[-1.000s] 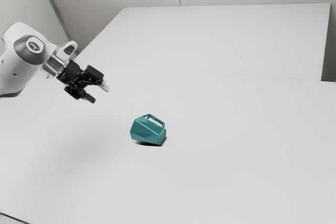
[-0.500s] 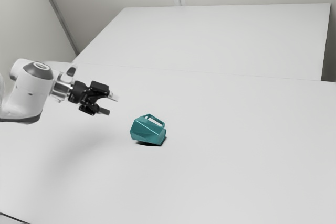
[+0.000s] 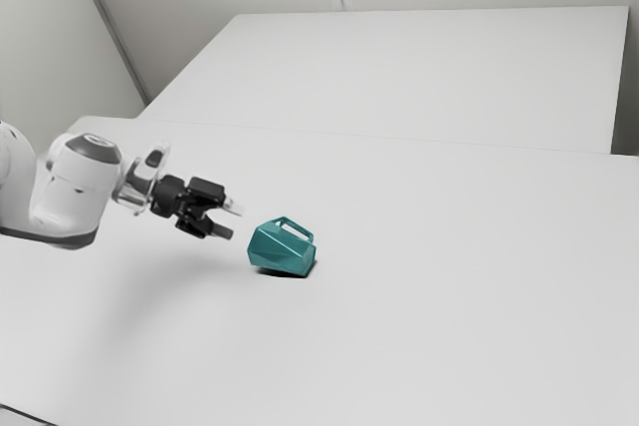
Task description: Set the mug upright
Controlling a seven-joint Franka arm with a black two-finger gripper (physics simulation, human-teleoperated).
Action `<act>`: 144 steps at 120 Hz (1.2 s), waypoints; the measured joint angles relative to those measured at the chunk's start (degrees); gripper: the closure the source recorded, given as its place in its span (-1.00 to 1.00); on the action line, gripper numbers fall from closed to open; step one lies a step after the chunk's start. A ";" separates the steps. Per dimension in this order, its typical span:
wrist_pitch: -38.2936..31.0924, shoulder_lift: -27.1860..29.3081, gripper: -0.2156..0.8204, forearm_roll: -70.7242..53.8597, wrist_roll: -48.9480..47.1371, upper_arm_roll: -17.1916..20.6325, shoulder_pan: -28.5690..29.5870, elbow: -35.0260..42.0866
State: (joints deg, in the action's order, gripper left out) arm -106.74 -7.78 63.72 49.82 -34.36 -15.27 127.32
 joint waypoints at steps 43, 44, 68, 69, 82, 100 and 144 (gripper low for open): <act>2.60 -4.82 -0.55 3.39 4.91 0.13 0.10 -1.49; 2.63 -4.92 -0.55 3.47 5.00 0.14 0.10 -1.55; 3.32 -7.77 -0.55 4.95 7.05 0.71 0.21 -3.78; 3.38 -7.92 -0.55 5.06 7.12 0.76 0.22 -3.87; 3.92 -9.18 -0.55 6.03 7.96 1.42 0.21 -4.36; 4.31 -10.26 -0.55 7.15 8.90 2.69 0.22 -4.78; 4.66 -11.78 0.34 9.54 9.89 4.13 0.66 -5.50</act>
State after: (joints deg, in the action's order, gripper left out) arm -102.08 -19.57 73.26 59.71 -30.23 -14.61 121.82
